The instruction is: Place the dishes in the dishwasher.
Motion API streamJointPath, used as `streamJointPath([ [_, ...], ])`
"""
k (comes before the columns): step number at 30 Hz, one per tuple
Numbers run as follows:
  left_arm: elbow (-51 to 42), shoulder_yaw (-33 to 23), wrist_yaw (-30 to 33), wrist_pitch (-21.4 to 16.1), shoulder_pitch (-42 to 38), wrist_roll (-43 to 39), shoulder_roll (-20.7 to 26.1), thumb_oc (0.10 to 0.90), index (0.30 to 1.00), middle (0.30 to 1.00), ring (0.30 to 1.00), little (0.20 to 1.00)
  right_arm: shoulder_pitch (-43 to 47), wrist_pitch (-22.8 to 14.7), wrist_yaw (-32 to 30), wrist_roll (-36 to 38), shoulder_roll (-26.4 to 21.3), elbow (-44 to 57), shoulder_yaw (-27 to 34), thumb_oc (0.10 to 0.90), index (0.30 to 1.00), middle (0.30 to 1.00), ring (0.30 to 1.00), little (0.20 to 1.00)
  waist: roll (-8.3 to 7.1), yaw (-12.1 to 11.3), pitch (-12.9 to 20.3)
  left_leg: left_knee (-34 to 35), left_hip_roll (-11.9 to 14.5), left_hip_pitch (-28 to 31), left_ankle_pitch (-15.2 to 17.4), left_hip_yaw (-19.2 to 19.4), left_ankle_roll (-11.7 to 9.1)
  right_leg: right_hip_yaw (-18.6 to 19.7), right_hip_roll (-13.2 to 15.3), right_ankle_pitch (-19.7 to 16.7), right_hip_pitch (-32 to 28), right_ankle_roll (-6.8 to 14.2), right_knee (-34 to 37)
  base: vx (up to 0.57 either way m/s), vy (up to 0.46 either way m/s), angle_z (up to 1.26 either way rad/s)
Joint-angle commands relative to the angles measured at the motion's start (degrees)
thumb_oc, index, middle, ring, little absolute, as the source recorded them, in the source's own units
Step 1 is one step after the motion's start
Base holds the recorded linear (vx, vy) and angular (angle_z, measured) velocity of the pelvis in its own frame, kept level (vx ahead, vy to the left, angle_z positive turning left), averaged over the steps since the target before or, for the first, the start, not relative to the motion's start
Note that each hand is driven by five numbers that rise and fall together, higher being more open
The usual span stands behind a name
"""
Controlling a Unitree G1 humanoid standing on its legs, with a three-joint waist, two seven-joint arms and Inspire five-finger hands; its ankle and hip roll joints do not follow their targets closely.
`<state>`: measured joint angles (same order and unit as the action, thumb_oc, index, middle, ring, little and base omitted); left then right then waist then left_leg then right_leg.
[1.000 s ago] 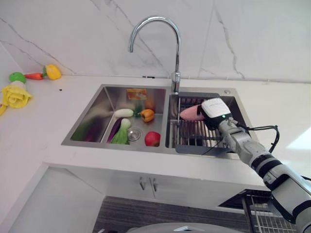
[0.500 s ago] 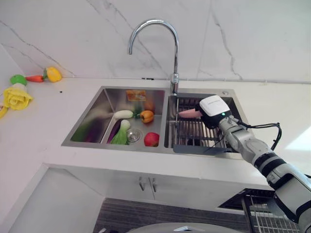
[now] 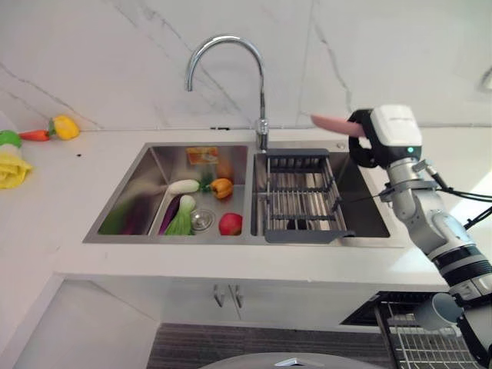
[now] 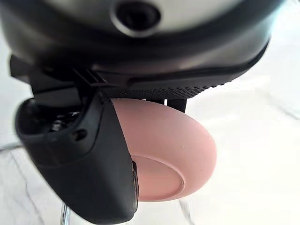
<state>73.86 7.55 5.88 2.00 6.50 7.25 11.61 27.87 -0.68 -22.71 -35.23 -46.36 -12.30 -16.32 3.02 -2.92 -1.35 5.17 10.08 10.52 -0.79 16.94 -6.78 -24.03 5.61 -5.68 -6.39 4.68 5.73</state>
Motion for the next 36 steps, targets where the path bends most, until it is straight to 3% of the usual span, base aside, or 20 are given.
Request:
streamJointPath([
  [1, 2.35, 1.21, 0.59, -0.32, -3.18, -2.10, 1.07, 0.800, 0.900, 0.900, 0.900, 0.900, 5.12, -2.18, -3.85, 2.82, -1.25, 6.76, 4.00, 0.400, 0.300, 0.300, 0.300, 0.300, -3.69, -0.77, 1.19, -5.18, 3.80, -1.77, 2.58, -0.62, -0.88, 1.61, 2.13, 9.05, -0.85, 1.81, -0.73, -0.15, -0.077, -0.32],
  [3, 1.52, 0.76, 1.29, -0.66, -3.77, -3.95, 0.88, 0.800, 0.900, 0.900, 0.900, 0.900, 5.11, -2.91, -3.12, 4.64, -0.31, 8.46, 3.95, 0.400, 0.300, 0.300, 0.300, 0.300, -4.05, -1.23, 0.03, -9.73, 2.27, -4.44, 3.70, -6.55, -0.92, 3.18, 2.08, 8.48, 0.19, 1.57, -0.73, -0.15, -0.025, -0.45],
  [6, 1.26, 0.12, 2.16, -1.38, -3.39, -5.87, -0.10, 0.800, 0.900, 0.900, 0.900, 0.900, 5.29, -3.56, -1.28, 4.09, -0.04, 12.28, 2.95, 0.400, 0.300, 0.300, 0.300, 0.300, -4.24, -1.47, -1.19, -11.37, -3.88, -5.60, 9.12, -15.49, 1.14, 6.37, 3.02, 7.34, 2.82, 1.83, -2.63, -0.10, 0.054, -0.78],
  [8, 1.50, 0.80, 1.60, -1.49, -3.73, -4.90, -0.86, 0.800, 0.900, 0.900, 0.900, 0.900, 4.12, -3.33, -0.16, 2.68, -0.94, 15.40, 4.28, 0.400, 0.300, 0.300, 0.300, 0.300, -4.08, 0.01, -1.15, -11.35, -5.93, -5.48, 10.13, -15.26, 2.13, 7.53, 4.23, 6.04, 4.65, 2.77, -4.17, -0.08, 0.159, -0.70],
  [11, 1.48, 2.05, 0.60, -1.80, -3.40, -3.43, -1.78, 0.800, 0.900, 0.900, 0.900, 0.900, 4.74, -3.46, 1.76, 1.39, -0.79, 17.92, 3.00, 0.400, 0.300, 0.300, 0.300, 0.300, -2.46, 1.05, -2.12, -9.63, -6.94, -3.56, 11.23, -9.59, 4.47, 10.50, 7.29, 2.26, 9.96, 6.08, -6.81, -0.13, 0.205, -0.62],
  [12, 1.48, 1.98, 0.60, -1.80, -3.45, -3.42, -1.81, 0.800, 0.900, 0.900, 0.900, 0.900, 4.86, -3.43, 1.76, 1.39, -0.78, 17.90, 2.94, 0.400, 0.300, 0.300, 0.300, 0.300, -2.63, 0.91, -2.07, -9.46, -7.18, -3.68, 10.93, -9.37, 4.55, 10.78, 7.46, 2.02, 10.27, 6.10, -6.77, -0.22, 0.190, -1.33],
  [13, 1.23, 2.57, 0.15, -2.01, -3.70, -1.94, -1.60, 0.800, 0.900, 0.900, 0.900, 0.900, 5.93, -3.77, 2.99, 0.15, -0.32, 19.04, 1.23, 0.400, 0.300, 0.300, 0.300, 0.300, -1.73, 1.34, -2.98, -8.37, -7.99, -2.99, 11.21, -5.70, 5.64, 11.34, 10.12, 0.15, 12.74, 8.14, -7.48, -0.22, 0.139, -1.76],
  [14, 0.90, 2.75, 0.03, -2.25, -3.89, -1.35, -1.35, 0.800, 0.900, 0.900, 0.900, 0.900, 6.10, -3.93, 3.47, -0.42, -0.02, 19.54, 0.73, 0.400, 0.300, 0.300, 0.300, 0.300, -1.50, 1.20, -3.19, -8.03, -8.37, -3.16, 10.94, -4.23, 5.98, 11.07, 11.68, -0.74, 13.80, 8.54, -7.50, -0.26, 0.159, -1.89],
  [17, -0.25, 2.40, 0.04, -2.33, -4.57, -0.63, -0.08, 0.800, 0.900, 0.900, 0.900, 0.900, 5.90, -4.70, 4.09, -2.27, -0.59, 20.75, -0.07, 0.400, 0.300, 0.300, 0.300, 0.300, 0.09, 0.83, -4.08, -8.41, -7.94, -3.54, 10.72, -1.31, 6.65, 5.25, 14.90, 0.66, 13.17, 7.33, -10.15, -0.16, 0.009, -1.24],
  [18, -0.24, 1.84, 0.20, -2.16, -4.73, -0.94, 0.39, 0.800, 0.900, 0.900, 0.900, 0.900, 5.66, -5.00, 4.54, -2.82, -1.15, 21.20, -0.48, 0.400, 0.300, 0.300, 0.300, 0.300, 0.87, 0.87, -4.03, -8.93, -7.15, -3.32, 11.63, -1.49, 6.60, 4.20, 15.11, 2.98, 11.84, 7.05, -12.51, -0.09, -0.067, -0.64],
  [21, 0.43, -0.06, 0.22, -2.18, -4.85, -1.76, 1.60, 0.800, 0.900, 0.900, 0.900, 0.900, 3.79, -6.25, 6.24, -3.65, -4.53, 22.58, -0.46, 0.400, 0.300, 0.300, 0.300, 0.300, -0.07, 0.79, -3.43, -11.35, -6.51, -6.04, 10.01, -0.04, 6.36, 4.88, 15.02, 5.52, 7.74, 5.69, -15.01, -0.13, -0.141, -0.46],
  [24, 0.97, -0.31, -0.21, -2.38, -4.14, -2.04, 1.29, 0.800, 0.900, 0.900, 0.900, 0.900, 3.25, -6.35, 6.55, -4.25, -6.32, 23.27, -0.16, 0.400, 0.300, 0.300, 0.300, 0.300, -0.75, 0.04, -2.27, -12.57, -6.08, -6.99, 9.83, 0.27, 5.63, 6.10, 14.38, 6.40, 4.37, 6.29, -12.41, -0.02, -0.196, -0.35],
  [25, 1.39, -1.31, -0.52, -2.38, -3.71, -3.33, 0.89, 0.800, 0.900, 0.900, 0.900, 0.900, 4.10, -6.30, 6.49, -4.65, -7.16, 23.15, -0.55, 0.400, 0.300, 0.300, 0.300, 0.300, -0.99, -0.58, -1.50, -13.82, -4.58, -7.12, 9.54, 1.51, 4.57, 5.46, 14.08, 5.76, 3.51, 6.81, -10.24, 0.01, -0.293, -0.38],
  [29, 2.63, -3.99, -0.49, -2.13, -2.79, -5.07, 0.27, 0.800, 0.900, 0.900, 0.900, 0.900, 3.33, -6.46, 7.07, -4.90, -8.11, 24.50, -0.57, 0.400, 0.300, 0.300, 0.300, 0.300, -2.10, -1.28, -0.62, -14.65, -0.36, -6.86, 7.78, 2.59, 2.02, 5.05, 10.20, 6.77, 1.19, 6.06, -4.73, 0.05, -0.365, -0.59],
  [32, 3.14, -4.75, -0.07, -1.76, -3.15, -5.50, -1.20, 0.800, 0.900, 0.900, 0.900, 0.900, 1.17, -6.68, 7.18, -5.90, -10.11, 26.74, 0.62, 0.400, 0.300, 0.300, 0.300, 0.300, -1.90, -0.69, -0.64, -14.38, 2.65, -6.36, 4.54, 2.32, -0.39, 3.91, 7.11, 7.58, -1.17, 5.02, -1.30, 0.04, -0.281, -0.20],
  [36, 2.92, -4.44, -0.22, -1.69, -3.76, -4.80, -2.55, 0.800, 0.900, 0.900, 0.900, 0.900, -3.11, -7.13, 7.01, -6.50, -12.53, 29.13, 2.81, 0.400, 0.300, 0.300, 0.300, 0.300, -1.07, 1.02, -0.70, -11.18, 4.50, -4.52, 1.97, 3.35, -1.76, 4.18, 4.75, 8.67, -1.15, 4.43, -0.73, 0.03, -0.141, -0.01],
])
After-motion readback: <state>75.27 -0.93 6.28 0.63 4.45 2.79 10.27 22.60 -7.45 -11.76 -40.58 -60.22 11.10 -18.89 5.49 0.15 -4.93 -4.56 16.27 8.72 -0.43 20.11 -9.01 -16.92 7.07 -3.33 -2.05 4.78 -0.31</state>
